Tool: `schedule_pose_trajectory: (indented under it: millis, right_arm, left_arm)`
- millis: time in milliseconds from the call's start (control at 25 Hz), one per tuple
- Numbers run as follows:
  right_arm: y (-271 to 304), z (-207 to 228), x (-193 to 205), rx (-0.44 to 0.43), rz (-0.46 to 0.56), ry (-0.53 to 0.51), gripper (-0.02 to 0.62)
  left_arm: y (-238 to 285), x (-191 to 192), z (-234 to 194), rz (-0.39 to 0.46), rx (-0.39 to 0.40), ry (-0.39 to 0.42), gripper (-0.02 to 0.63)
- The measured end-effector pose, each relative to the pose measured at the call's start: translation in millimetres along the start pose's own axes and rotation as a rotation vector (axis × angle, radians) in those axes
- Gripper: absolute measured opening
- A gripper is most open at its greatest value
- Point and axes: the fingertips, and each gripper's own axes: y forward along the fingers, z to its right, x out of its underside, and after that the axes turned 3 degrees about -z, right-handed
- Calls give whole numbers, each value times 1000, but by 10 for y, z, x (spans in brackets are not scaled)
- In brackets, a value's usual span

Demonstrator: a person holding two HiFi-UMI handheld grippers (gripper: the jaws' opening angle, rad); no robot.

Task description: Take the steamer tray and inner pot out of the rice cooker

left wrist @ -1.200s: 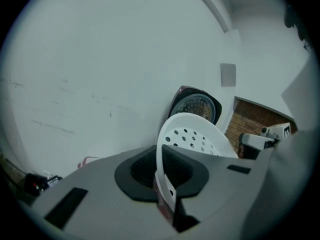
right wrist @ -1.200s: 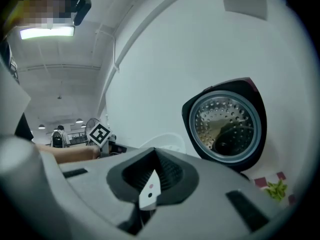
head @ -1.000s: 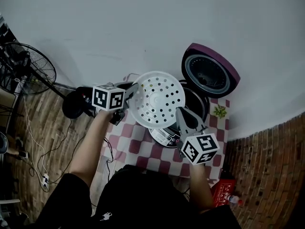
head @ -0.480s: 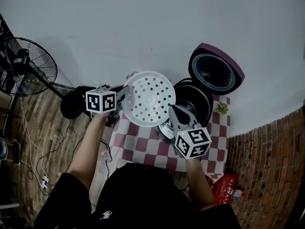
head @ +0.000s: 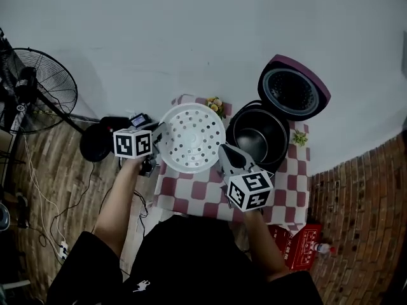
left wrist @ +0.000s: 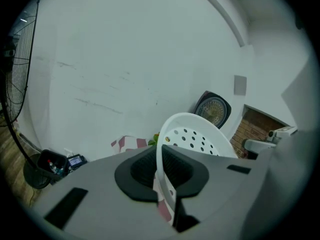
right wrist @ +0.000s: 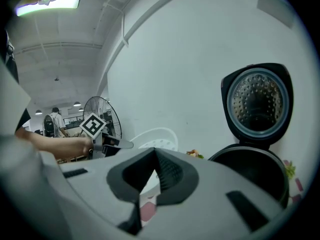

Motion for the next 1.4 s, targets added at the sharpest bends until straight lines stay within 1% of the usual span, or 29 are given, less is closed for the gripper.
schedule_pose_trajectory:
  millis: [280, 480, 640, 840, 1000, 1240, 1400]
  right_arm:
    - [96, -165, 238, 21, -25, 36, 2]
    - [127, -256, 385, 29, -50, 39, 2]
    - [145, -281, 548, 33, -75, 54, 2]
    - [156, -256, 749, 41, -108, 82, 2]
    - [144, -230, 956, 54, -150, 100, 2]
    - [133, -176, 1299, 81, -206, 121, 2]
    - [112, -146, 1489, 98, -239, 139, 2]
  left_arm:
    - [-87, 306, -236, -33, 9, -26, 25]
    - [-98, 502, -333, -49, 19, -47, 25]
    - [-87, 706, -447, -80, -2, -68, 25]
    - [-17, 952, -543, -118, -1, -86, 25]
    - [51, 1230, -586, -152, 5, -107, 25]
    - [123, 1582, -631, -198, -5, -103, 25]
    - [154, 1810, -658, -231, -5, -121, 25]
